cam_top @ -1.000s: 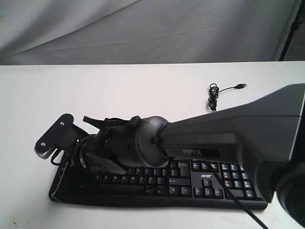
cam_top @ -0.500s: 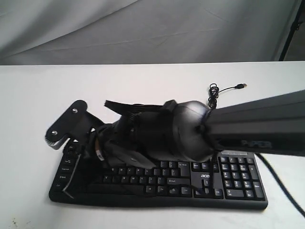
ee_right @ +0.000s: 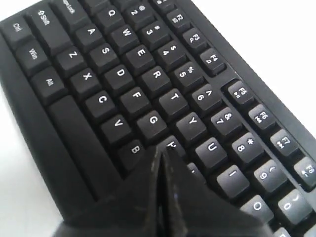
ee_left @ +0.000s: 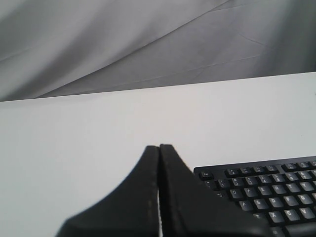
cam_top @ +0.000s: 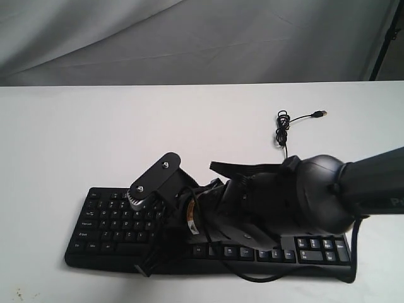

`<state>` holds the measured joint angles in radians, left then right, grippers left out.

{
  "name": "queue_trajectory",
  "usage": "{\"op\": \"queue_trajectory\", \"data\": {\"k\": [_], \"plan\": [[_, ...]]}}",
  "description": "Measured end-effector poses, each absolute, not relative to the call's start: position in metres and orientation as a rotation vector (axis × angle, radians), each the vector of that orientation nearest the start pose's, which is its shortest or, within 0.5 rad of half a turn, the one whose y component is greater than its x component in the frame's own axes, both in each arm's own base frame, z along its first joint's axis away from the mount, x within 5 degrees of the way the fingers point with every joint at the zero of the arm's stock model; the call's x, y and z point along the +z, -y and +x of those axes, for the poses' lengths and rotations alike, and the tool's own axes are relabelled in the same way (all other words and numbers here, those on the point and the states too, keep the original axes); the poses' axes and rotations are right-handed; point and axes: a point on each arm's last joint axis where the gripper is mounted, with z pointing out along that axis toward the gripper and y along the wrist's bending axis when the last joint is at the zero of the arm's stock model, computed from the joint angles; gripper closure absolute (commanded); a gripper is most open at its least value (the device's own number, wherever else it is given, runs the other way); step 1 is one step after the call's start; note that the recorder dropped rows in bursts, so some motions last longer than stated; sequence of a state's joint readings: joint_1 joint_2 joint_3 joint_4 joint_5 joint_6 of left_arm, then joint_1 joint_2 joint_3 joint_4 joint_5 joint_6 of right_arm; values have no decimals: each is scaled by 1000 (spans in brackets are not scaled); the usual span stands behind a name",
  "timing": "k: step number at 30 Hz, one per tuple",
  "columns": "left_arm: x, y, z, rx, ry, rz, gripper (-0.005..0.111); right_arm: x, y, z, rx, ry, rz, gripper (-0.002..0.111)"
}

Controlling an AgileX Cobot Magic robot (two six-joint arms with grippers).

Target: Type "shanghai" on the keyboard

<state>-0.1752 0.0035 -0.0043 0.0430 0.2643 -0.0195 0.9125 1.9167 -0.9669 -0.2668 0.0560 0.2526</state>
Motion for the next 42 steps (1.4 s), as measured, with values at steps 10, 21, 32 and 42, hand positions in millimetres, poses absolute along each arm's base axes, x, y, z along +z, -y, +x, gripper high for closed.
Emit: {"op": "queue_trajectory", "data": {"k": [10, 21, 32, 42], "plan": [[191, 9, 54, -102, -1740, 164, 107, 118, -290, 226, 354, -2269, -1132, 108], [191, 9, 54, -102, -1740, 164, 107, 118, -290, 225, 348, -2271, -1137, 108], [191, 9, 54, -102, -1740, 164, 107, 133, -302, 235, 369, -2204, -1130, 108], [191, 9, 54, -102, -1740, 164, 107, 122, -308, 237, 404, -2173, -1129, 108]]}}
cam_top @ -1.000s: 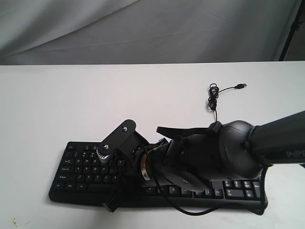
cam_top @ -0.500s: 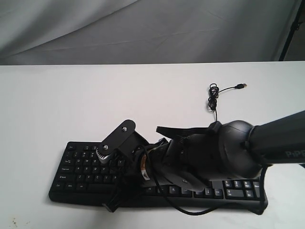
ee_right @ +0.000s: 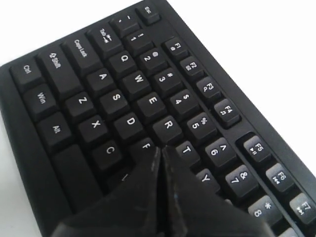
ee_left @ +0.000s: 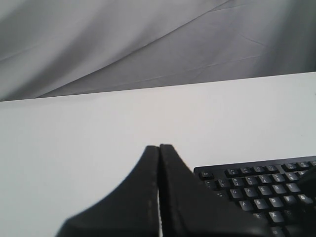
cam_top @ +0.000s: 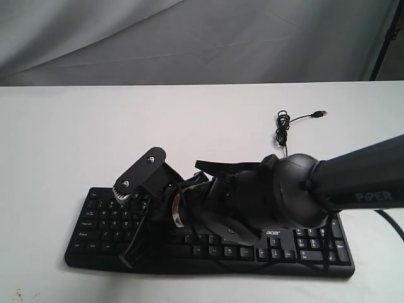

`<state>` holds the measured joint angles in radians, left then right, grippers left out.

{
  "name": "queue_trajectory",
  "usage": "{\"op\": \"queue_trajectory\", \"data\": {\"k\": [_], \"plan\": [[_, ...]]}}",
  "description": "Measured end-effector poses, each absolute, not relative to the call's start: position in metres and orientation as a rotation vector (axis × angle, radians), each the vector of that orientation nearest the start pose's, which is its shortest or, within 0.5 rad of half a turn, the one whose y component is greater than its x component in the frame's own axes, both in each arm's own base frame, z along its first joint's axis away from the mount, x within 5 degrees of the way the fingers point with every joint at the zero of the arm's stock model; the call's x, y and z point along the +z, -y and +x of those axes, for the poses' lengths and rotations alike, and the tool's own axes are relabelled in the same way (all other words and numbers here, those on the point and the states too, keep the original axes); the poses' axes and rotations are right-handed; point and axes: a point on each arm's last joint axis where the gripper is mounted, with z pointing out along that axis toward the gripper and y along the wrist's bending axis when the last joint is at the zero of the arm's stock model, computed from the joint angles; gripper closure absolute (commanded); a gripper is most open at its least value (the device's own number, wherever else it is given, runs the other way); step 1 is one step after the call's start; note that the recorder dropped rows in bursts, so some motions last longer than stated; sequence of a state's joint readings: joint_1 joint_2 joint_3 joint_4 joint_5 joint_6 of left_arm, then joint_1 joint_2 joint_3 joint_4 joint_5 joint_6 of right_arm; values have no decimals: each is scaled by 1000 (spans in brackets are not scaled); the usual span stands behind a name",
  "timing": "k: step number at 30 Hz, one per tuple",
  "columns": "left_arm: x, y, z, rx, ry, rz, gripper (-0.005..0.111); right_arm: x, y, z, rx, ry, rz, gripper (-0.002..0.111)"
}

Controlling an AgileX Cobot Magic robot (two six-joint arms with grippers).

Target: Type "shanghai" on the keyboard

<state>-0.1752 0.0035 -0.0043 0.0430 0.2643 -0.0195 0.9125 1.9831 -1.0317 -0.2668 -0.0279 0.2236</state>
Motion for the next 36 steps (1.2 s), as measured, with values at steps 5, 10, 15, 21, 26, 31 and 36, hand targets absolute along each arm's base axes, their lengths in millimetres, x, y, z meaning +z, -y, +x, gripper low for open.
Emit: {"op": "queue_trajectory", "data": {"k": [5, 10, 15, 21, 26, 31, 36], "plan": [[191, 9, 54, -102, -1740, 164, 107, 122, -308, 237, 404, -2174, -1129, 108], [191, 9, 54, -102, -1740, 164, 107, 122, -308, 237, 405, -2171, -1130, 108], [191, 9, 54, -102, -1740, 164, 107, 119, -308, 238, 401, -2176, -1136, 108], [191, 9, 54, -102, -1740, 164, 107, 112, -308, 237, 394, -2191, -1144, 108], [191, 9, 54, -102, -1740, 164, 107, 112, -308, 237, 388, -2193, -1150, 108], [191, 9, 54, -102, -1740, 164, 107, 112, -308, 237, 388, -2193, -1150, 108], [191, 9, 54, -102, -1740, 164, 107, 111, -308, 237, 385, -2192, -1155, 108]]}}
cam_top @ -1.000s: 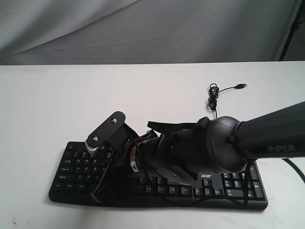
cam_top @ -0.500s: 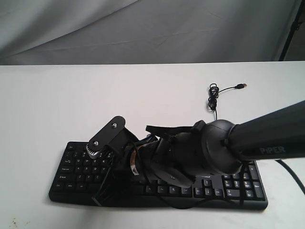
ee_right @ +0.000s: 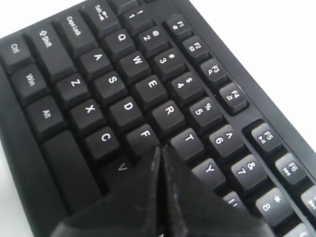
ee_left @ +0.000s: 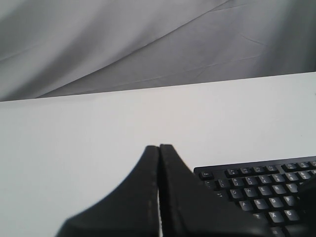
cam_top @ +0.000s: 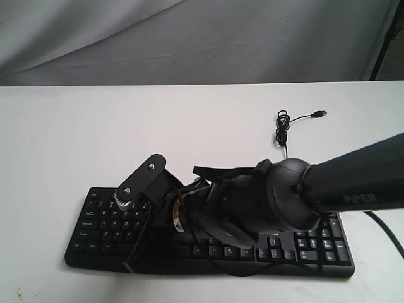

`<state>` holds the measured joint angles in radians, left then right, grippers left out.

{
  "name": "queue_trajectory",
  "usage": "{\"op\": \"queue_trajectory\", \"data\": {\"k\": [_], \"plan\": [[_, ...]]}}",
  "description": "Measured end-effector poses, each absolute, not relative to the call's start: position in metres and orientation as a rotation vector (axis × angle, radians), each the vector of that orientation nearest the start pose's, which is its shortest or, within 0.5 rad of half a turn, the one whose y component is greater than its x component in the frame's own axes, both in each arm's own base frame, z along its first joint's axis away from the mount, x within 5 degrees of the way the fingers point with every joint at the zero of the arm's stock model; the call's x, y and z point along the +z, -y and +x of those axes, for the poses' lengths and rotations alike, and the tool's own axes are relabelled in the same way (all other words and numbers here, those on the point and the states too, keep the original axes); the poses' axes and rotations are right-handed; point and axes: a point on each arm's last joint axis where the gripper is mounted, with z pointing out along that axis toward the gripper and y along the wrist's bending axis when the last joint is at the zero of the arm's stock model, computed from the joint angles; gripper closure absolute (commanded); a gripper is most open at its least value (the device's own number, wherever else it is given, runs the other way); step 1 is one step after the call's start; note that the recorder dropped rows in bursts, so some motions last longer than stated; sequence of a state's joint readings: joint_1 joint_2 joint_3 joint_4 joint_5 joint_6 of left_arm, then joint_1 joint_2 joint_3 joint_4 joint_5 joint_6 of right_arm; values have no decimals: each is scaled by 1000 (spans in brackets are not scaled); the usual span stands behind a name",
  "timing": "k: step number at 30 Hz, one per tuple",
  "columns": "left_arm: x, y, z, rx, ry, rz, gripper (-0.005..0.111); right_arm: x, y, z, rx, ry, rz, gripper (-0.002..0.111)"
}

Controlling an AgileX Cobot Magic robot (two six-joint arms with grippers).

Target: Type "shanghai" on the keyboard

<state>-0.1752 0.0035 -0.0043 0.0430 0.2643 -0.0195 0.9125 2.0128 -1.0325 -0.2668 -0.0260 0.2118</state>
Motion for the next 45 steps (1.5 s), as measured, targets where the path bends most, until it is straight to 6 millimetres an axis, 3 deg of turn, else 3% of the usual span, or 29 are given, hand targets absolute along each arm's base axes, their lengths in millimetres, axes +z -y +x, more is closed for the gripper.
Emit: {"op": "queue_trajectory", "data": {"k": [20, 29, 34, 45], "plan": [[191, 9, 54, -102, -1740, 164, 107, 111, -310, 238, 383, -2172, -1172, 108], [191, 9, 54, -102, -1740, 164, 107, 136, -299, 236, 381, -2134, -1158, 108], [191, 9, 54, -102, -1740, 164, 107, 132, -291, 239, 346, -2180, -1154, 108], [191, 9, 54, -102, -1740, 164, 107, 124, -291, 238, 348, -2187, -1160, 108]]}}
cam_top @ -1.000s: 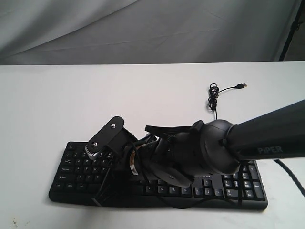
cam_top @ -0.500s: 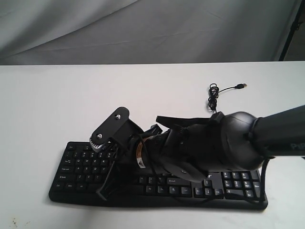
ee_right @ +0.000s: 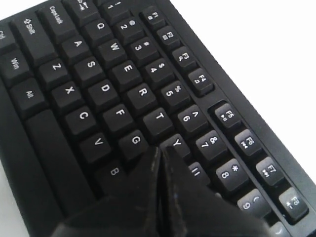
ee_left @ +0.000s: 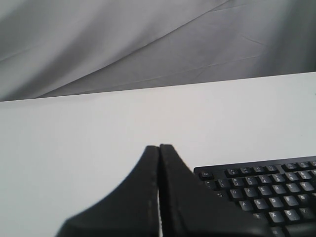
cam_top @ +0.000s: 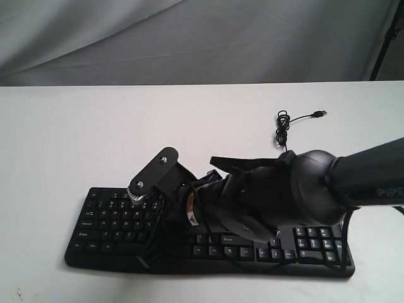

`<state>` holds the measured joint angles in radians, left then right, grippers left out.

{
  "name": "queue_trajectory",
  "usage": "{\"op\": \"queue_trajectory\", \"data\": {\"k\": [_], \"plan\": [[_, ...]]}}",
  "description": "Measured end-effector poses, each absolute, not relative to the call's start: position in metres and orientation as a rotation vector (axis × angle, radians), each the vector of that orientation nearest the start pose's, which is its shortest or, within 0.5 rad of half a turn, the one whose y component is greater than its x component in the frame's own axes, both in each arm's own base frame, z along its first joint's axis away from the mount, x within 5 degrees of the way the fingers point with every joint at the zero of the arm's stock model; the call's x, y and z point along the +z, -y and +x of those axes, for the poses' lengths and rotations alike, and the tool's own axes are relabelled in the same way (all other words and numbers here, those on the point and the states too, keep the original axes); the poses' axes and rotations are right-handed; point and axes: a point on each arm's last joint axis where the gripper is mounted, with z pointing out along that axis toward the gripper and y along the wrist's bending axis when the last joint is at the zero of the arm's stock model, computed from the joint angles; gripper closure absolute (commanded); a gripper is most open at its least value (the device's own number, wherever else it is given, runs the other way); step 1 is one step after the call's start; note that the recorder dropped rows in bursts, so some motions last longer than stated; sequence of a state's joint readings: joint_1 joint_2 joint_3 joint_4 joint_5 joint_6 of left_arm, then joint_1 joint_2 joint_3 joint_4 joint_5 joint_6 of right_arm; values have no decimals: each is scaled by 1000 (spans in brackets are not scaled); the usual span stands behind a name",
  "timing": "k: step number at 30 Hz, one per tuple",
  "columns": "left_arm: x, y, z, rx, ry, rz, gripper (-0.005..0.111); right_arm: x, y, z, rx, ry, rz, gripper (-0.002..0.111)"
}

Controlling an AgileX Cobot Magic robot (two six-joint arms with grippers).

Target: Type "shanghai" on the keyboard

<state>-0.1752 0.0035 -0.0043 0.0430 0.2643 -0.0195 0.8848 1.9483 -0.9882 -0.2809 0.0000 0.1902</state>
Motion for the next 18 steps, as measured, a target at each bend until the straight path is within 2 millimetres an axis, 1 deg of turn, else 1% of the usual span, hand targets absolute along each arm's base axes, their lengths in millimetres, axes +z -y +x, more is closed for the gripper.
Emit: {"op": "queue_trajectory", "data": {"k": [4, 12, 16, 18], "plan": [[191, 9, 54, -102, -1740, 164, 107, 119, -292, 239, 356, -2183, -1161, 108], [191, 9, 54, -102, -1740, 164, 107, 120, -293, 239, 362, -2177, -1159, 108], [191, 9, 54, -102, -1740, 164, 107, 112, -294, 239, 366, -2181, -1163, 108], [191, 9, 54, -102, -1740, 164, 107, 111, -295, 239, 373, -2176, -1159, 108]]}}
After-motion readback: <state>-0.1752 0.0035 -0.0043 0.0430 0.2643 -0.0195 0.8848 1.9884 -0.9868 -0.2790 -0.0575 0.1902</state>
